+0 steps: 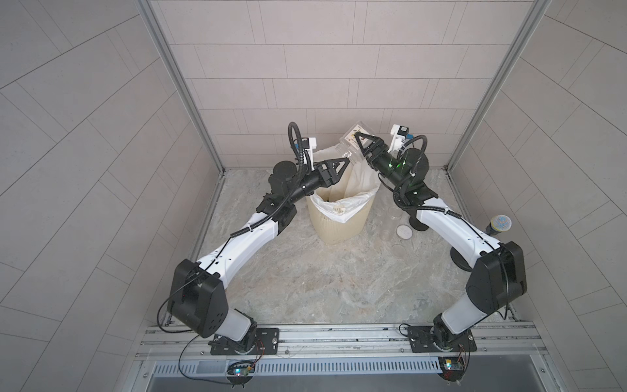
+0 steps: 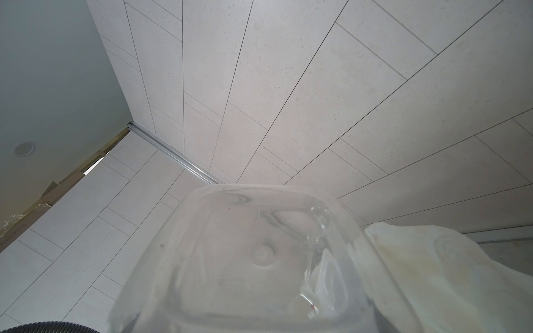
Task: Empty the moldy dried flower tea in the jars
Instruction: Place the jar at the center of the board.
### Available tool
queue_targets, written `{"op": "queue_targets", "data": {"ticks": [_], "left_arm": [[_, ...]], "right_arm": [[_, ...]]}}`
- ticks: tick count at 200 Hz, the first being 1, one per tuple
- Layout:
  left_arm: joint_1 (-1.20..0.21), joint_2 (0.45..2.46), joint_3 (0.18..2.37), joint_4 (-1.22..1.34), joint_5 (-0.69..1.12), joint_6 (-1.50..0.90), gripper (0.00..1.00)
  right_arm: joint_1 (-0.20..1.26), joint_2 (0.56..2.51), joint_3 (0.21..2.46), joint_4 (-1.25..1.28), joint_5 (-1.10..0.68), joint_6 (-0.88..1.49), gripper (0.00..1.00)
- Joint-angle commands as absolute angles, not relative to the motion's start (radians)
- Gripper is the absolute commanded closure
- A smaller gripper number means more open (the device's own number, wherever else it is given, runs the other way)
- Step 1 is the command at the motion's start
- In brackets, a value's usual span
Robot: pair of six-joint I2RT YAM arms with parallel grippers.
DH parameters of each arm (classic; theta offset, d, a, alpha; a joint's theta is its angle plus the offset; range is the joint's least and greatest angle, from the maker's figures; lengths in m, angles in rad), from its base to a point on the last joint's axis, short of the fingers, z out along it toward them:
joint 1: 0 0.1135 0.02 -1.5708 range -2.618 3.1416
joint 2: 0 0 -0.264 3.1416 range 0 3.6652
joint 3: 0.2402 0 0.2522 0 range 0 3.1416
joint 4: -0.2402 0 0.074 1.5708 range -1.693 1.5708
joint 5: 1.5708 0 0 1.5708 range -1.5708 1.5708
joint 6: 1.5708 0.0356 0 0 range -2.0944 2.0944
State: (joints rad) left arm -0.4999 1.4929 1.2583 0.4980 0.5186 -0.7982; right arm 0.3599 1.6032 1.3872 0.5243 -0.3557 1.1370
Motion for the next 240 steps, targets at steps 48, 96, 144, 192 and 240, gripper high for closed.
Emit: {"op": "queue_targets", "data": {"ticks": [48,96,144,192,240], "left_arm": [[-0.520,1.576,1.341,0.629,0.554,-0.827,0.42],[-0.520,1.581,1.331,0.674,0.560,-0.851,0.66],[-0.519,1.583,1.329,0.684,0.583,-0.847,0.88],[-0.507,1.583,1.332,0.712,0.589,-0.842,0.95],[-0.478,1.563,1.324,0.764,0.593,-0.847,0.99]], "right_arm": [[0.378,1.557,1.404,0.548,-0.385,1.137,0.34],[0.379,1.554,1.399,0.563,-0.386,1.152,0.35],[0.379,1.577,1.431,0.594,-0.447,1.187,0.24],[0.360,1.558,1.436,0.588,-0.479,1.147,0.00],[0.284,1.531,1.373,0.649,-0.469,1.217,0.00]]}}
